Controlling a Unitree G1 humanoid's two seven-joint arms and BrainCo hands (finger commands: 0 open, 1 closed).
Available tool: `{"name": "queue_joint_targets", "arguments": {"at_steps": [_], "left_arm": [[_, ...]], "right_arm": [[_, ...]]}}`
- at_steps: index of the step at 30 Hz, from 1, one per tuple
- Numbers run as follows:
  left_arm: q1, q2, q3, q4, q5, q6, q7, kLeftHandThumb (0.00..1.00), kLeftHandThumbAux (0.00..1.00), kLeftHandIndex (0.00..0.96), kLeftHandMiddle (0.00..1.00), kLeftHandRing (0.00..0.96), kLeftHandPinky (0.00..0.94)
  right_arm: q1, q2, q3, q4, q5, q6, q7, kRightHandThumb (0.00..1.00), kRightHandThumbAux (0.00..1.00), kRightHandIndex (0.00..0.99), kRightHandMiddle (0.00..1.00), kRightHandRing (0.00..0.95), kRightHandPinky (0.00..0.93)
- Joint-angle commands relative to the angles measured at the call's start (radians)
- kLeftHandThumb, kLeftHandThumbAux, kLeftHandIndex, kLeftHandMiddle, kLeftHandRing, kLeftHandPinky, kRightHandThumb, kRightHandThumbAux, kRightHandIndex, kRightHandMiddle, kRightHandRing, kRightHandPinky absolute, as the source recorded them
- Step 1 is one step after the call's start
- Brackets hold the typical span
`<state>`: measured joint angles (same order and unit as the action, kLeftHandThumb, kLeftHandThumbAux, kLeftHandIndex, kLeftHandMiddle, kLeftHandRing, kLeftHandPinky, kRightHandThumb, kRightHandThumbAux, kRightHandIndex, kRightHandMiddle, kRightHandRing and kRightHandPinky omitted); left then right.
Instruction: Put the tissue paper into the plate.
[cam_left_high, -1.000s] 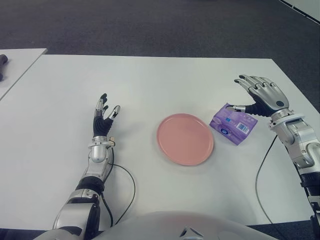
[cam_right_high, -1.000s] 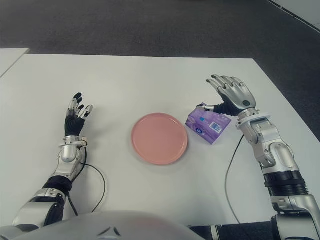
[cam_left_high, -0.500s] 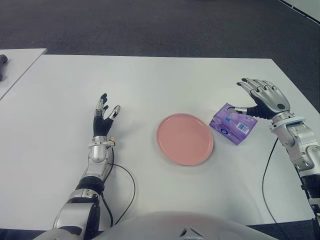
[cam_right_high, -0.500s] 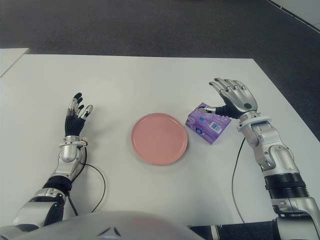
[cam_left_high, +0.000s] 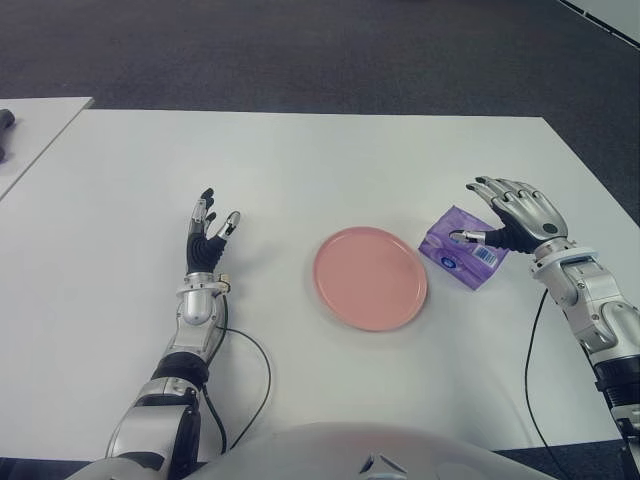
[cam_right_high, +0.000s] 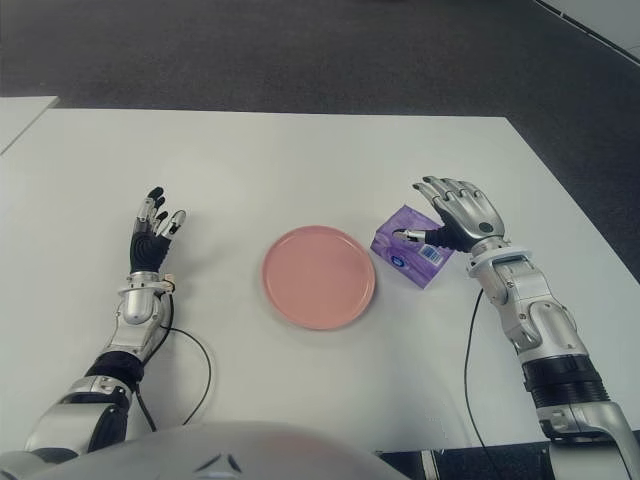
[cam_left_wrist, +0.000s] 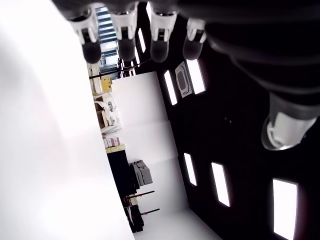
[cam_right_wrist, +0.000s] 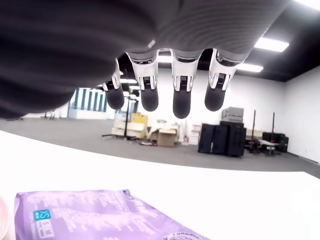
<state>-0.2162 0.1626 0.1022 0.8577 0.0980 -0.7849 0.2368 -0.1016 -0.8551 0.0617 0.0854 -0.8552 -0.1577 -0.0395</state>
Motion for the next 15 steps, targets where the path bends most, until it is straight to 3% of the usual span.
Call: {"name": "queue_joint_targets", "arguments": {"at_steps": [1, 7, 15], "left_arm": [[0.046, -0.018, -0.003, 0.025, 0.006, 0.018, 0.004, 0.000, 0.465, 0.000, 0.000, 0.000, 0.000], [0.044, -0.018, -0.001, 0.030, 0.004, 0.013, 0.002, 0.000, 0.461, 0.000, 0.000, 0.000, 0.000], [0.044, -0.017, -0.005, 0.027, 0.004, 0.014, -0.007, 0.000, 0.459, 0.000, 0.000, 0.000, 0.000]], "right_arm": [[0.043, 0.006, 0.028, 0.036, -0.023, -0.013, -0.045, 0.306, 0.125, 0.000, 0.000, 0.000, 0.000], [0.074, 0.013, 0.080, 0.074, -0.069, -0.017, -0.095, 0.292, 0.138, 0.000, 0.000, 0.000, 0.000], [0.023, 0.042, 0.160, 0.184, -0.104, -0.026, -0.134, 0.292, 0.150, 0.000, 0.000, 0.000, 0.000]]}}
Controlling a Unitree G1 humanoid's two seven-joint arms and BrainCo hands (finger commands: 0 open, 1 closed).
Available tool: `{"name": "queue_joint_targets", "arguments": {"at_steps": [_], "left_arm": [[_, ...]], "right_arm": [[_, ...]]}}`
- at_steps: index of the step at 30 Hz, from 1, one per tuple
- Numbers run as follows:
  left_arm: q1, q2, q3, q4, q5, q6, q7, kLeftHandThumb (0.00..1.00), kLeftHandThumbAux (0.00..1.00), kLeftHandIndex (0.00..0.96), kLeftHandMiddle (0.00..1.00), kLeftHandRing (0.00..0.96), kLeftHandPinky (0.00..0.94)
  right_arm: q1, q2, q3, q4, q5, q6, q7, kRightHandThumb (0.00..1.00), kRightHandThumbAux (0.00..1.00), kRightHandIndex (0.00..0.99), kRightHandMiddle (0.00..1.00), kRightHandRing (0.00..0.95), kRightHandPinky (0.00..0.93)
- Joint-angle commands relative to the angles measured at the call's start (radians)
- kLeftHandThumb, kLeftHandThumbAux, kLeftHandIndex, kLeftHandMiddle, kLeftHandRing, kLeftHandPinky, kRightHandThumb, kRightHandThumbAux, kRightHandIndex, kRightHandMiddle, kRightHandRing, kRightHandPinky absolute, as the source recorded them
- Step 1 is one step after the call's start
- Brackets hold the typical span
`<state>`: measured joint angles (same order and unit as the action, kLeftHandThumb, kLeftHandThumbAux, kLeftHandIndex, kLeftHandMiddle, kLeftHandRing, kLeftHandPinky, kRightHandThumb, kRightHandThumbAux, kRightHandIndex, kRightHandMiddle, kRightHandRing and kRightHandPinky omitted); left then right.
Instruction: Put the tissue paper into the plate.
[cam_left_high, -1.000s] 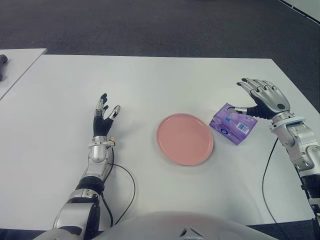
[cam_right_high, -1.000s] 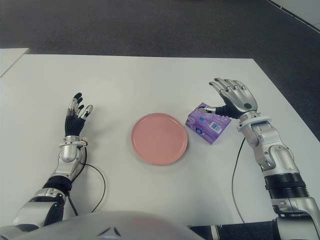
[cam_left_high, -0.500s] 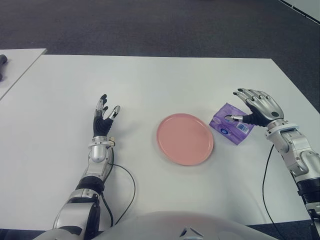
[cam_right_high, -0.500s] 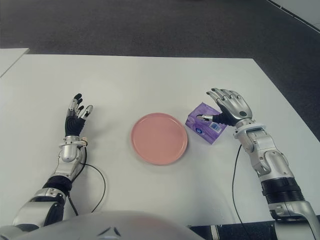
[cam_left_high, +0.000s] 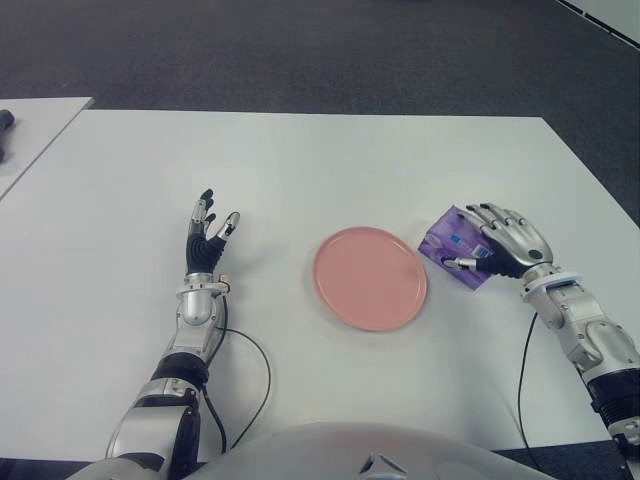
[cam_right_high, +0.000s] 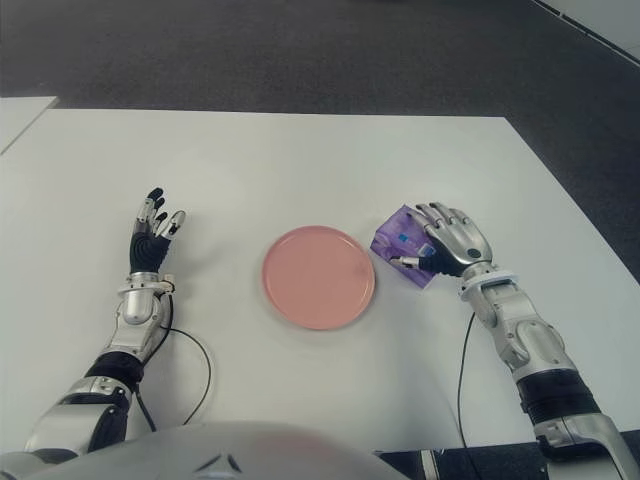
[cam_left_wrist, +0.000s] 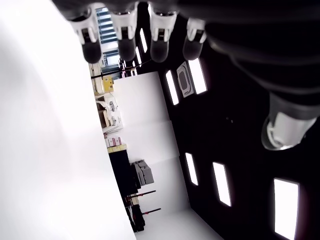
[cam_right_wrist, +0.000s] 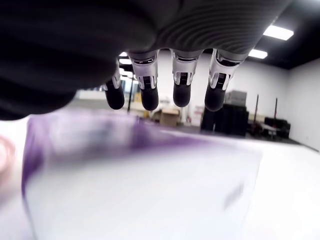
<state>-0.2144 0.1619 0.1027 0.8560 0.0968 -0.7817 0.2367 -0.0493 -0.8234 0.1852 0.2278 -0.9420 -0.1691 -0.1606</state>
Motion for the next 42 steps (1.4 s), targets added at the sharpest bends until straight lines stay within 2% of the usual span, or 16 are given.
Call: {"name": "queue_joint_targets", "arguments": {"at_steps": [1, 18, 27, 42], "left_arm": [[0.043, -0.016, -0.006, 0.029, 0.006, 0.011, -0.006, 0.000, 0.459, 0.000, 0.000, 0.000, 0.000], [0.049, -0.022, -0.004, 0.021, 0.011, 0.010, 0.012, 0.000, 0.455, 0.000, 0.000, 0.000, 0.000], [0.056, -0.023, -0.001, 0.014, 0.012, 0.010, 0.018, 0.000, 0.457, 0.000, 0.000, 0.000, 0.000], [0.072, -0.018, -0.006, -0.008, 0.007, 0.017, -0.001, 0.000, 0.460, 0.000, 0.000, 0.000, 0.000]], "right_arm": [[-0.035, 0.012, 0.044, 0.053, -0.020, -0.016, -0.018, 0.289, 0.153, 0.000, 0.000, 0.000, 0.000], [-0.096, -0.002, 0.155, 0.151, -0.041, -0.044, -0.034, 0.248, 0.150, 0.000, 0.000, 0.000, 0.000], [-0.118, -0.008, 0.191, 0.175, -0.046, -0.021, -0.004, 0.278, 0.152, 0.000, 0.000, 0.000, 0.000], [-0.144, 0.021, 0.238, 0.261, -0.035, 0.008, -0.007, 0.312, 0.170, 0.000, 0.000, 0.000, 0.000]]}}
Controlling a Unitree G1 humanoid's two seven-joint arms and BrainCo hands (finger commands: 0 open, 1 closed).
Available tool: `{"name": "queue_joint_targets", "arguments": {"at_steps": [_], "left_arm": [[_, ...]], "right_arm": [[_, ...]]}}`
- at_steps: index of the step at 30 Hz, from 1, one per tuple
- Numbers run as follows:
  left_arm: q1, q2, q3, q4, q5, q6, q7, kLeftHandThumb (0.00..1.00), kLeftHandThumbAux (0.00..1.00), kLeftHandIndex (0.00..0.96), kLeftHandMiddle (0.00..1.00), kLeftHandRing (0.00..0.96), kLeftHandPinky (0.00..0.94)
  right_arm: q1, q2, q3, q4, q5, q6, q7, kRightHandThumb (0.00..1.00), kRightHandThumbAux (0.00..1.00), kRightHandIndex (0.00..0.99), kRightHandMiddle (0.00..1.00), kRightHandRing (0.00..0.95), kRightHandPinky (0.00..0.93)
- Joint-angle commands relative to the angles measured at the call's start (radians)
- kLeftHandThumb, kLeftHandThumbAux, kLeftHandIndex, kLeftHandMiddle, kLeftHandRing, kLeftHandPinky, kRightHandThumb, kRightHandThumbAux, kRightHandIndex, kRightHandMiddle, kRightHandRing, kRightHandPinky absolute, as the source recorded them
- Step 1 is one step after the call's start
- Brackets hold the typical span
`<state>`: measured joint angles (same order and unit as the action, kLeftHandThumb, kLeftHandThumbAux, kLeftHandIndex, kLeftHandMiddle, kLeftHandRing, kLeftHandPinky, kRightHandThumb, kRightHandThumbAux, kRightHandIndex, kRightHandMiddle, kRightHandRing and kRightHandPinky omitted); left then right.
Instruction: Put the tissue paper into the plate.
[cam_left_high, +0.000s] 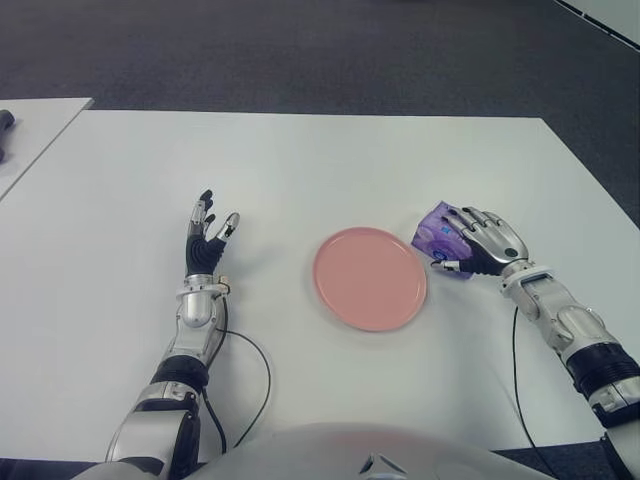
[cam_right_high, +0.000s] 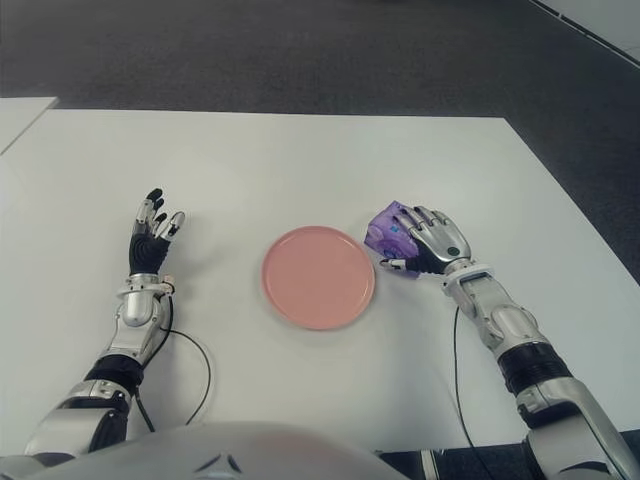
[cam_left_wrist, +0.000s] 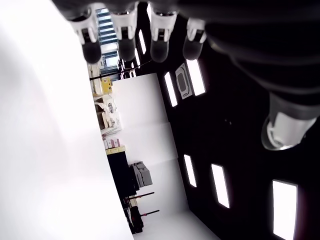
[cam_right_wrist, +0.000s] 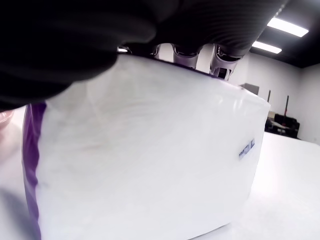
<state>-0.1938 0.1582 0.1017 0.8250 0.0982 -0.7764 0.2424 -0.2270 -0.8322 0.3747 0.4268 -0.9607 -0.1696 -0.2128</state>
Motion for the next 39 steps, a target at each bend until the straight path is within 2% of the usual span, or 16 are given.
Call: {"name": "queue_joint_targets", "arguments": {"at_steps": [1, 7, 10, 11, 12, 13, 14, 15, 16, 17, 20, 25, 30, 35, 39], "left_arm": [[0.052, -0.014, -0.004, 0.022, 0.005, 0.012, -0.007, 0.000, 0.461, 0.000, 0.000, 0.000, 0.000], [0.061, -0.015, -0.003, 0.004, 0.002, 0.026, -0.008, 0.000, 0.461, 0.000, 0.000, 0.000, 0.000], [0.066, -0.014, -0.004, -0.006, 0.006, 0.035, -0.003, 0.000, 0.459, 0.000, 0.000, 0.000, 0.000], [0.067, -0.014, -0.004, -0.010, 0.007, 0.038, -0.002, 0.000, 0.458, 0.000, 0.000, 0.000, 0.000], [0.069, -0.014, -0.004, -0.013, 0.007, 0.040, -0.002, 0.000, 0.458, 0.000, 0.000, 0.000, 0.000], [0.070, -0.014, -0.004, -0.016, 0.008, 0.042, -0.002, 0.000, 0.457, 0.000, 0.000, 0.000, 0.000], [0.071, -0.014, -0.004, -0.019, 0.008, 0.044, -0.002, 0.000, 0.457, 0.000, 0.000, 0.000, 0.000], [0.073, -0.014, -0.005, -0.023, 0.009, 0.047, -0.001, 0.000, 0.457, 0.000, 0.000, 0.000, 0.000], [0.074, -0.015, -0.005, -0.026, 0.009, 0.049, -0.001, 0.000, 0.456, 0.000, 0.000, 0.000, 0.000], [0.075, -0.015, -0.005, -0.029, 0.009, 0.051, -0.001, 0.000, 0.456, 0.000, 0.000, 0.000, 0.000], [0.079, -0.016, -0.005, -0.038, 0.010, 0.056, 0.001, 0.000, 0.453, 0.000, 0.000, 0.000, 0.000], [0.083, -0.018, -0.004, -0.051, 0.009, 0.064, 0.000, 0.000, 0.449, 0.000, 0.000, 0.000, 0.000], [0.090, -0.019, -0.002, -0.067, 0.007, 0.077, 0.000, 0.000, 0.451, 0.000, 0.000, 0.000, 0.000], [0.096, -0.020, -0.002, -0.080, 0.009, 0.084, 0.001, 0.000, 0.459, 0.000, 0.000, 0.000, 0.000], [0.099, -0.021, -0.002, -0.087, 0.008, 0.087, 0.000, 0.000, 0.465, 0.000, 0.000, 0.000, 0.000]], "right_arm": [[0.032, 0.032, 0.050, 0.067, -0.016, 0.009, 0.044, 0.315, 0.172, 0.000, 0.000, 0.000, 0.000], [0.035, 0.051, 0.058, 0.085, -0.011, 0.034, 0.050, 0.353, 0.204, 0.000, 0.000, 0.000, 0.000], [0.056, 0.080, 0.055, 0.059, -0.011, 0.094, 0.069, 0.376, 0.247, 0.000, 0.000, 0.000, 0.010], [0.064, 0.091, 0.057, 0.046, -0.015, 0.118, 0.073, 0.414, 0.289, 0.006, 0.037, 0.053, 0.080], [0.069, 0.097, 0.059, 0.037, -0.017, 0.133, 0.074, 0.427, 0.303, 0.009, 0.051, 0.072, 0.105], [0.058, 0.129, 0.074, 0.048, -0.038, 0.171, 0.063, 0.447, 0.325, 0.013, 0.071, 0.100, 0.142], [0.019, 0.181, 0.101, 0.099, -0.068, 0.215, 0.040, 0.547, 0.376, 0.059, 0.146, 0.212, 0.255], [-0.004, 0.225, 0.126, 0.124, -0.103, 0.266, 0.021, 0.617, 0.404, 0.083, 0.178, 0.264, 0.309], [-0.019, 0.254, 0.143, 0.141, -0.127, 0.302, 0.008, 0.755, 0.511, 0.114, 0.222, 0.301, 0.372], [-0.025, 0.266, 0.153, 0.147, -0.138, 0.322, 0.001, 0.843, 0.580, 0.134, 0.250, 0.324, 0.412], [0.002, 0.266, 0.161, 0.134, -0.157, 0.379, -0.016, 0.948, 0.657, 0.173, 0.300, 0.376, 0.473], [0.013, 0.291, 0.174, 0.191, -0.152, 0.416, -0.065, 0.991, 0.679, 0.205, 0.340, 0.430, 0.522], [-0.010, 0.301, 0.185, 0.326, -0.125, 0.355, -0.176, 0.998, 0.679, 0.243, 0.361, 0.450, 0.534], [-0.054, 0.318, 0.215, 0.436, -0.142, 0.336, -0.263, 0.999, 0.677, 0.254, 0.369, 0.467, 0.530], [-0.073, 0.325, 0.225, 0.475, -0.141, 0.332, -0.303, 1.000, 0.675, 0.258, 0.374, 0.479, 0.529]]}}
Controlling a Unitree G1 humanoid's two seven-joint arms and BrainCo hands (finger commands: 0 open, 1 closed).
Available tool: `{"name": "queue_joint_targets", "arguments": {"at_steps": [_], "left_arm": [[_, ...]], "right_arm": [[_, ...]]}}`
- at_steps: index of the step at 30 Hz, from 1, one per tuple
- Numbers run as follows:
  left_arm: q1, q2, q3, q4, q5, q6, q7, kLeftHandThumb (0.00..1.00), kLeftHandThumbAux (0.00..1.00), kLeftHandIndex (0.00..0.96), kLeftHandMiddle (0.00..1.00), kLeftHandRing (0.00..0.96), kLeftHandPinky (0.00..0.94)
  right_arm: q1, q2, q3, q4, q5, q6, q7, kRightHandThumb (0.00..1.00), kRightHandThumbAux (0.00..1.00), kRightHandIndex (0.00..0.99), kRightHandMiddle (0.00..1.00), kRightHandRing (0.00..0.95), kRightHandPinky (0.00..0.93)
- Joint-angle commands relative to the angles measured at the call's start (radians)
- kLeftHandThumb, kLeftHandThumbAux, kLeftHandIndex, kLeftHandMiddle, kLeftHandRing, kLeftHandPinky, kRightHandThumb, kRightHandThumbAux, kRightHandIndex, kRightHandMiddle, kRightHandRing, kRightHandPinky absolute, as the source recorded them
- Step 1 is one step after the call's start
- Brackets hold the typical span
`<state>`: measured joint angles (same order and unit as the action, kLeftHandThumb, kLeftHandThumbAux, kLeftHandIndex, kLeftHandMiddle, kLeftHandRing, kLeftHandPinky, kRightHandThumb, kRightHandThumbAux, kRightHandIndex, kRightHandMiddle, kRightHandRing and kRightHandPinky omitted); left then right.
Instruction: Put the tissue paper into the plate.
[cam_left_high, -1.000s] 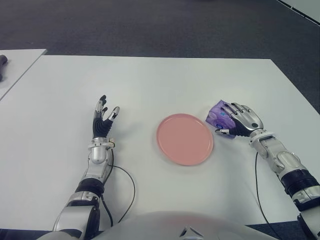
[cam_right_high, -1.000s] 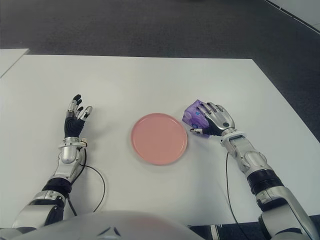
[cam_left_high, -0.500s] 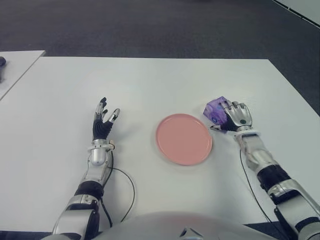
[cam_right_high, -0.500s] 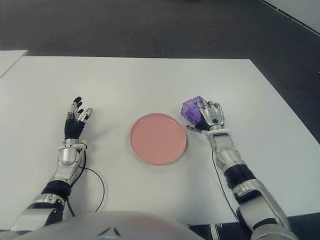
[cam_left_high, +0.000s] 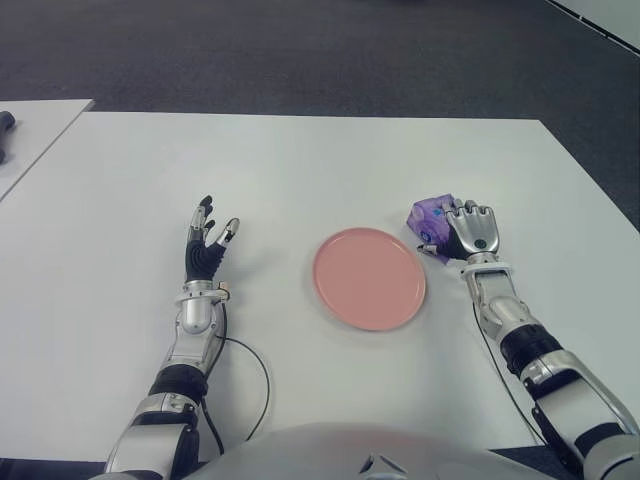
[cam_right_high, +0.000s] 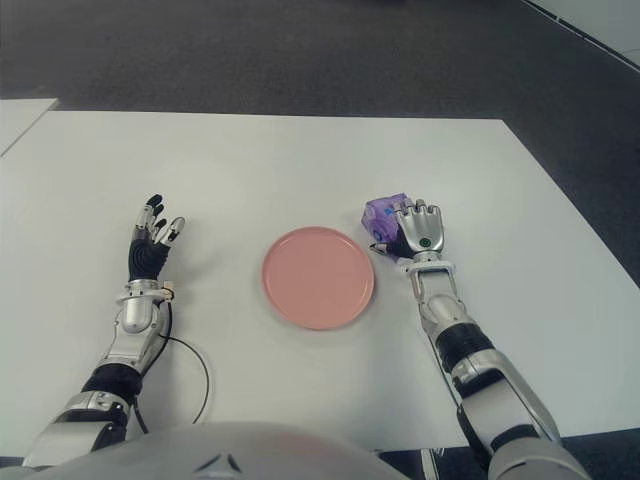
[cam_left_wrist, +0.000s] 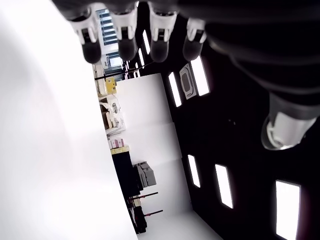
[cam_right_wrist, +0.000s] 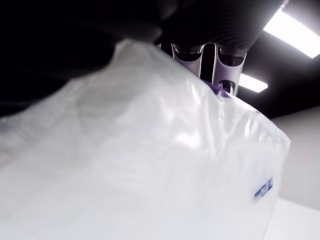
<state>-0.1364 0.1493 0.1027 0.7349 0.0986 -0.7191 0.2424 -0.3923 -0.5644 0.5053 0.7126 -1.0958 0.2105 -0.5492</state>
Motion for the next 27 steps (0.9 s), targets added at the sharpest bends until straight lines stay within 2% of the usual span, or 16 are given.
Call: {"name": "queue_joint_targets", "arguments": {"at_steps": [1, 2, 3, 5, 8, 12, 13, 17, 27], "left_arm": [[0.042, -0.012, -0.003, 0.002, 0.008, 0.030, -0.001, 0.000, 0.467, 0.000, 0.000, 0.000, 0.000], [0.042, -0.012, -0.003, 0.001, 0.008, 0.030, -0.002, 0.000, 0.469, 0.000, 0.000, 0.000, 0.000], [0.043, -0.012, -0.003, 0.000, 0.008, 0.030, -0.002, 0.000, 0.469, 0.000, 0.000, 0.000, 0.000], [0.044, -0.013, -0.004, -0.003, 0.009, 0.032, -0.002, 0.000, 0.469, 0.000, 0.000, 0.000, 0.000], [0.045, -0.014, -0.005, -0.008, 0.014, 0.034, 0.003, 0.000, 0.466, 0.000, 0.000, 0.000, 0.000], [0.048, -0.018, -0.007, -0.015, 0.016, 0.038, 0.005, 0.000, 0.463, 0.000, 0.000, 0.000, 0.000], [0.049, -0.018, -0.007, -0.017, 0.016, 0.038, 0.005, 0.000, 0.463, 0.000, 0.000, 0.000, 0.000], [0.051, -0.021, -0.008, -0.019, 0.017, 0.035, 0.005, 0.000, 0.457, 0.000, 0.000, 0.000, 0.000], [0.055, -0.028, -0.008, -0.026, 0.019, 0.042, 0.011, 0.000, 0.449, 0.000, 0.000, 0.000, 0.000]], "right_arm": [[0.088, 0.060, 0.096, 0.198, -0.004, -0.050, 0.024, 1.000, 0.675, 0.260, 0.374, 0.481, 0.529], [0.086, 0.063, 0.094, 0.207, 0.002, -0.054, 0.015, 1.000, 0.675, 0.262, 0.373, 0.482, 0.529], [0.083, 0.065, 0.094, 0.215, 0.007, -0.057, 0.008, 1.000, 0.664, 0.263, 0.384, 0.498, 0.616], [0.078, 0.067, 0.094, 0.226, 0.016, -0.063, -0.002, 1.000, 0.655, 0.264, 0.392, 0.511, 0.692], [0.084, 0.063, 0.100, 0.207, 0.026, -0.064, 0.000, 1.000, 0.649, 0.271, 0.397, 0.518, 0.746], [0.088, 0.056, 0.108, 0.195, 0.035, -0.071, -0.007, 1.000, 0.647, 0.311, 0.399, 0.517, 0.763], [0.087, 0.055, 0.110, 0.195, 0.036, -0.073, -0.009, 0.981, 0.654, 0.357, 0.398, 0.515, 0.765], [0.087, 0.051, 0.115, 0.193, 0.043, -0.077, -0.015, 0.957, 0.664, 0.416, 0.395, 0.512, 0.776], [0.093, 0.032, 0.115, 0.174, 0.069, -0.116, -0.037, 0.951, 0.663, 0.441, 0.402, 0.534, 0.778]]}}
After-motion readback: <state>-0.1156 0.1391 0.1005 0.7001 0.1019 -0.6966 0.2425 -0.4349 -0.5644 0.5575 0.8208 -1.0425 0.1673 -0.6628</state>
